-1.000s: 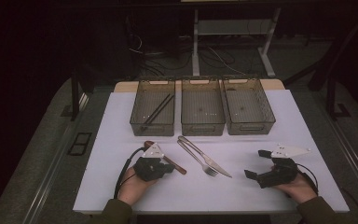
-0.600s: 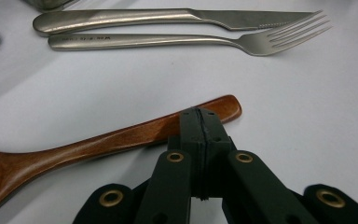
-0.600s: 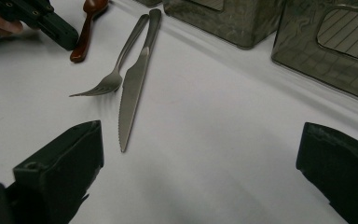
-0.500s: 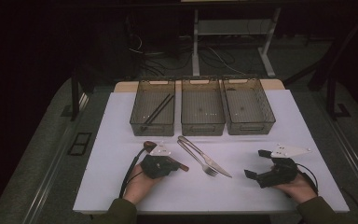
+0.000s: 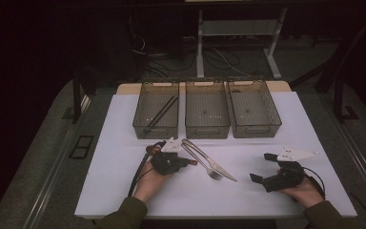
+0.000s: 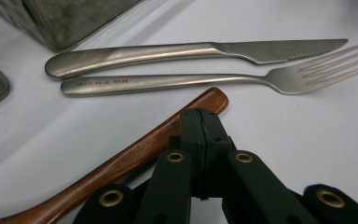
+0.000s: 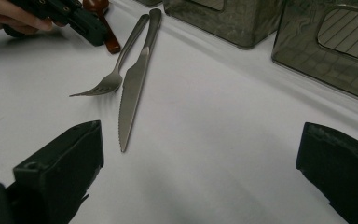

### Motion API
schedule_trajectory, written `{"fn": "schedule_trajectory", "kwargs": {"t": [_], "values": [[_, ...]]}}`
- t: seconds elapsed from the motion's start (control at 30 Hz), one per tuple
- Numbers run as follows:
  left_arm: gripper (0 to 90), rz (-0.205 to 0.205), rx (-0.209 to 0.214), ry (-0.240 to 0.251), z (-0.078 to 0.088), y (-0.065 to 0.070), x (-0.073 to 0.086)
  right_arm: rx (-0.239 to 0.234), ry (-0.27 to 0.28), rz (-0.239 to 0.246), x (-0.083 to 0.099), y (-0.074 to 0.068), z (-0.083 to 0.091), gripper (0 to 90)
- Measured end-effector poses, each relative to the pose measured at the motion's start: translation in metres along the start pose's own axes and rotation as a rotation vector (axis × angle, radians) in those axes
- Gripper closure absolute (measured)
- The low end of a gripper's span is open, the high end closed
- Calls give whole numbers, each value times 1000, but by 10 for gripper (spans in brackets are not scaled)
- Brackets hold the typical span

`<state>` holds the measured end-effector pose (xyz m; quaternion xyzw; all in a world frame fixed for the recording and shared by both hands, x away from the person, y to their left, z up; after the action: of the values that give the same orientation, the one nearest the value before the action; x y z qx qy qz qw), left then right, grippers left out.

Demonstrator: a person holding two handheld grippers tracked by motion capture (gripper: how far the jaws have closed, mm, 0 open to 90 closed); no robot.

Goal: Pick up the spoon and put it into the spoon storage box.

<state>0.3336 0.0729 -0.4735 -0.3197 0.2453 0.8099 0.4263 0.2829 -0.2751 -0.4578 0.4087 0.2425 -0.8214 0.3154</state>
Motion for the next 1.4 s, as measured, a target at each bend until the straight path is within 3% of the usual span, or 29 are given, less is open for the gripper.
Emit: {"fn": "schedule_trajectory", "kwargs": {"t": [0.13,0.27,0.53,0.8,1.03,1.4], "values": [[884,5,2,4,1,-1,-1,-2,0,-1,0,0,0,2],[849,24,3,31,14,-4,-4,-3,3,0,0,0,0,2],[643,55,-47,61,42,-23,-2,-5,4,1,0,0,1,2],[460,103,-122,81,68,-55,11,-5,0,0,0,0,0,2],[370,156,-161,54,69,-76,23,-4,-1,0,0,0,0,2],[353,147,-187,-8,64,-83,30,-4,0,2,0,0,-1,2]]}}
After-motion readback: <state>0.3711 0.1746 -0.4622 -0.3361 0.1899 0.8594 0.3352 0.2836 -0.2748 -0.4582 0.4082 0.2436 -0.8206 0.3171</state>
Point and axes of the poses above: each handheld gripper's, and its own axes: z roughly backward along the jaws, x roughly out of its underside, y roughly to its right, the point moved 3 cm from there along -z, roughly forward along the jaws, and after that the axes turned 1 degree about x, right-handed, at the moved point
